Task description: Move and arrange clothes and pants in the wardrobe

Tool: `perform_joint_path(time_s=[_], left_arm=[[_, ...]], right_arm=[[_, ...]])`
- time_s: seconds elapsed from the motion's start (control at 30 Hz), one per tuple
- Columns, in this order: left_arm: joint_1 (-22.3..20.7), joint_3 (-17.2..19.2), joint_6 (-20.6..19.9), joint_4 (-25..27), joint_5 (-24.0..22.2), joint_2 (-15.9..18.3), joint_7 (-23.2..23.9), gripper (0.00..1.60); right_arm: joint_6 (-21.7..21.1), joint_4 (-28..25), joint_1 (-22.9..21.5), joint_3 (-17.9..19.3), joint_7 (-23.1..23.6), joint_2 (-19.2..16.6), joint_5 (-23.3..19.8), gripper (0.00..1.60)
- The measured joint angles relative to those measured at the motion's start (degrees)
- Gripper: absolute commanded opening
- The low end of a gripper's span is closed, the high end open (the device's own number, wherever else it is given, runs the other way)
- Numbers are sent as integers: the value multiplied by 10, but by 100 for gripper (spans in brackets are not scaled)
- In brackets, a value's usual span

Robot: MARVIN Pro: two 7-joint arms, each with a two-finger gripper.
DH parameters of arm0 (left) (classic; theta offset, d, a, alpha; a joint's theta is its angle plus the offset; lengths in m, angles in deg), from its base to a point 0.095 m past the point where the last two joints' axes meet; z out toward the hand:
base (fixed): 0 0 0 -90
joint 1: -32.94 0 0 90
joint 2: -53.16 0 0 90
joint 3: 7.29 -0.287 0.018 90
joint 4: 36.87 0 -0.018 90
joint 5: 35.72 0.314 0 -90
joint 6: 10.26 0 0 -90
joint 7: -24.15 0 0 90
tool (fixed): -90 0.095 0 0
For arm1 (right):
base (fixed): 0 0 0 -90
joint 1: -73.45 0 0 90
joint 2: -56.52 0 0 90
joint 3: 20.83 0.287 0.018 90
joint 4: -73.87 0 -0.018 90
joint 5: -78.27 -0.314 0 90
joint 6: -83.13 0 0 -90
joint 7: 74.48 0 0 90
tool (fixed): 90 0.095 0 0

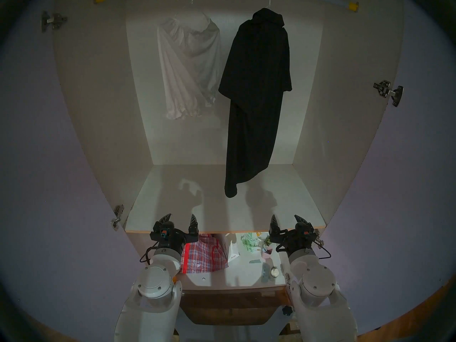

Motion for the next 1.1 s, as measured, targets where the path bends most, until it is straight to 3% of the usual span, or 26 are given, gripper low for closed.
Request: perform_joint_path(time_s=[0.67,0.87,1.1], left_arm=[[0,0,0,-1,0,0,-1,160],[1,0,0,-1,0,0,-1,160],[1,0,0,-1,0,1,-1,160]], right_arm=[[1,0,-10,16,15,-7,-15,160],[4,16,-43,31,40,-27,-29,160],[10,88,-123,59,78,-55,-60,160]])
